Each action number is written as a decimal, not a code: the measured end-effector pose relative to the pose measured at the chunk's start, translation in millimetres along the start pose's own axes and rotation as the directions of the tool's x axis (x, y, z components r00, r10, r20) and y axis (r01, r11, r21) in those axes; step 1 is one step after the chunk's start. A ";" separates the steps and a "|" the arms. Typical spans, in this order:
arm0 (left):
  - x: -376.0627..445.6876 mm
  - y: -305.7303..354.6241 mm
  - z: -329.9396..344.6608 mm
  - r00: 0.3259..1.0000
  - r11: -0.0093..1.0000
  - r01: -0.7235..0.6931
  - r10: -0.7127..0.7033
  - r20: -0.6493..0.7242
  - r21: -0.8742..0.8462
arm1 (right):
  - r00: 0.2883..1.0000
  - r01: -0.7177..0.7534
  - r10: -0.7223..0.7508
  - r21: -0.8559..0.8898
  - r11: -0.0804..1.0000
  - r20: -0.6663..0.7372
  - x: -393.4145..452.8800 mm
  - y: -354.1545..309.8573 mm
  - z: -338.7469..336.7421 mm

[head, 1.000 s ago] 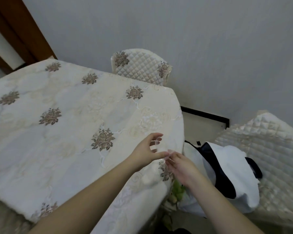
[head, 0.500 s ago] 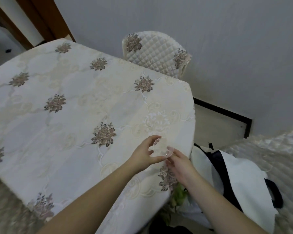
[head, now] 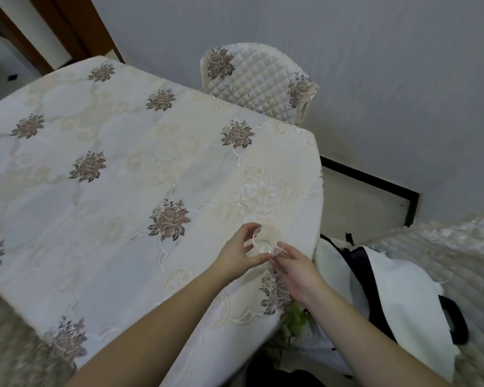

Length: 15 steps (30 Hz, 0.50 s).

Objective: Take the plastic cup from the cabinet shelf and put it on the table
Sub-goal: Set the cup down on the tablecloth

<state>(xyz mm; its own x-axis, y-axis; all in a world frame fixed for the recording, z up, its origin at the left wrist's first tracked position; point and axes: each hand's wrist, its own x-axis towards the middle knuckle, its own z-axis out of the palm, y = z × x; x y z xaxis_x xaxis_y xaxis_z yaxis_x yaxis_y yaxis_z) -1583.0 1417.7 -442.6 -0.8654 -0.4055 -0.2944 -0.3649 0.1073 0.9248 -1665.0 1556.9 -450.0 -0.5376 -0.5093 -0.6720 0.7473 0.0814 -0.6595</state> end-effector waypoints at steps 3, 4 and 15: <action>3.0 -7.4 -4.0 1.000 0.997 0.020 -0.022 0.018 0.072 | 1.000 -0.018 0.018 -0.017 1.000 0.013 -1.2 1.1 -2.2; 4.1 -8.9 -6.4 0.999 0.994 0.023 -0.026 0.029 0.103 | 1.000 -0.025 0.025 -0.025 0.999 0.005 -2.7 0.4 -2.2; 12.5 -7.4 -23.5 0.995 0.952 0.026 -0.054 0.082 0.306 | 0.995 -0.052 0.056 0.057 0.997 -0.078 -12.6 6.1 -7.1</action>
<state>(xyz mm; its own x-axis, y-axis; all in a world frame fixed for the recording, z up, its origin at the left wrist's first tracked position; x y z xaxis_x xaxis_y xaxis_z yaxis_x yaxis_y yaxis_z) -1583.1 1390.5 -447.5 -0.8697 -0.3347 -0.3627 -0.4751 0.3689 0.7988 -1656.4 1569.9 -447.9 -0.5235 -0.4354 -0.7324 0.7954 0.0585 -0.6033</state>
